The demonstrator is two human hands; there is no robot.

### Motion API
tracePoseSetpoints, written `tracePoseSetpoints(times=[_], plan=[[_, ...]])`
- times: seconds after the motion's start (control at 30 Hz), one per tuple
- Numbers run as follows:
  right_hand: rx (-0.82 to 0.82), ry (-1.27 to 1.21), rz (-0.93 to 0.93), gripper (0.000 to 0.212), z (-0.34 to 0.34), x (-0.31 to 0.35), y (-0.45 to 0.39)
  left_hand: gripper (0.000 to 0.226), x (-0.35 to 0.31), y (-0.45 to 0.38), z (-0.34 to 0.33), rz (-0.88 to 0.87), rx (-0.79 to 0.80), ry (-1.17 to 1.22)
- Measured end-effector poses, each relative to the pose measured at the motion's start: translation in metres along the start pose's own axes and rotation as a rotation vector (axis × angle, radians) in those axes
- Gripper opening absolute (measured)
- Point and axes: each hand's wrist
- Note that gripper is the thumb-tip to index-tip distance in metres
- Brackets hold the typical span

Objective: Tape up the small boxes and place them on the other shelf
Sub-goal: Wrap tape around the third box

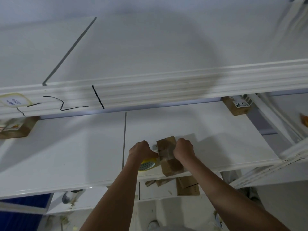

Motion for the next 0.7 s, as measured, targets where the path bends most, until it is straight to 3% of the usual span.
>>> tracePoseSetpoints(times=[0.17,0.33,0.5,0.7], plan=[[0.188,0.017,-0.056,0.034,-0.012,0.011,-0.003,0.057,-0.001,0.0,0.0,-0.006,-0.001,0.006],[0.348,0.098,-0.141,0.035,-0.02,0.026,-0.005,0.06,-0.002,0.002,0.002,-0.017,0.009,-0.023],[0.437,0.113,-0.186,0.057,-0.025,0.042,-0.011,0.06,0.0,0.001,0.013,-0.03,0.053,-0.083],[0.424,0.151,-0.193,0.065,-0.028,0.042,-0.011,0.062,0.0,0.001,0.011,-0.048,0.048,-0.089]])
Point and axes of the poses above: each hand's wrist, its own y-axis away from the middle knuckle, its own z-axis out of the back of the hand, x = y × z, and after that the axes turned 6 degrees about -x, right-handed
